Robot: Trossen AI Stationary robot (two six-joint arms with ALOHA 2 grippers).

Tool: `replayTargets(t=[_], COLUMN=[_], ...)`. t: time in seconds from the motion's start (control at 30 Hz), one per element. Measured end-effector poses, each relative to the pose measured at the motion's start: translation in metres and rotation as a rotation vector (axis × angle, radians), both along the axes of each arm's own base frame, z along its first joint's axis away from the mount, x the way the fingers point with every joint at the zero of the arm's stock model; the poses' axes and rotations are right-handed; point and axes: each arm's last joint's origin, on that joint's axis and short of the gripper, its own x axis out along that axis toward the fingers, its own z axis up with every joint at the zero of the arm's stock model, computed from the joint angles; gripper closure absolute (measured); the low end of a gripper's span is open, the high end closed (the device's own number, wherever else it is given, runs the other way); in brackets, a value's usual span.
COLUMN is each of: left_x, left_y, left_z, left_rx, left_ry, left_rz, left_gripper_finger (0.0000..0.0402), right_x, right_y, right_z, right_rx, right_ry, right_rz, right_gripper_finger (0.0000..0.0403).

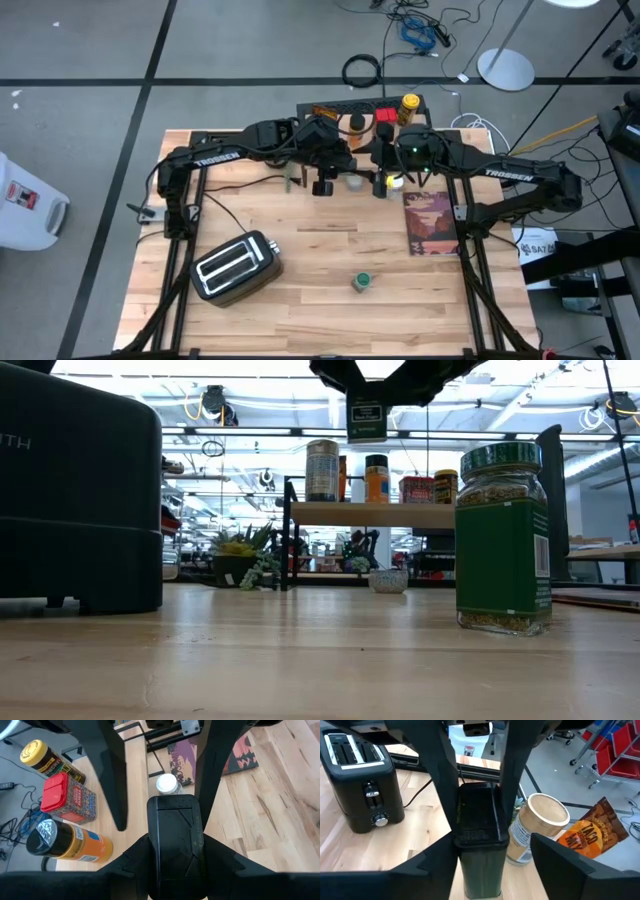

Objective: Shelf spices
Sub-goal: Put the black seasoning can on the shelf

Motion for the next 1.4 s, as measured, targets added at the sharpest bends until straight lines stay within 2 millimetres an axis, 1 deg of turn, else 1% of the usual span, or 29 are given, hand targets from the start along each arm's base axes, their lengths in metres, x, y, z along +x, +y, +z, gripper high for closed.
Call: replayTargets(t=[0.3,0.43,0.6,0.83,1.03,1.2,1.4], left_x=[0.0,0.001,0.001,0.001,0.002,0.003,0.002], left_y=[0.001,0.001,0.001,0.001,0.002,0.004,0.006], left_z=[-0.002,-0.002,-0.002,-0.002,-0.002,-0.002,-0.002], left_rx=[0.002,0.001,0.002,0.013,0.023,0.05,0.043], left_ry=[0.012,0.013,0.012,0.013,0.004,-0.001,0.003], left_rz=[0.0,0.001,0.001,0.013,0.023,0.056,0.068], left_gripper_finger=[0.0265,0.0265,0.026,0.0223,0.0202,0.0197,0.0196], right_x=[0.001,0.001,0.001,0.0,-0.002,-0.004,-0.006], right_y=[0.0,0.0,-0.002,-0.006,-0.011,-0.017,-0.018], right_z=[0.001,0.0,0.001,0.001,0.002,0.002,0.0], right_rx=[-0.012,-0.014,-0.009,0.026,0.04,0.062,0.07], right_ry=[-0.011,-0.008,-0.012,-0.028,-0.034,-0.04,-0.019], right_rz=[0.01,0.007,-0.008,-0.035,-0.061,-0.087,-0.102], right_gripper_finger=[0.0263,0.0289,0.0288,0.0291,0.0291,0.0292,0.0292])
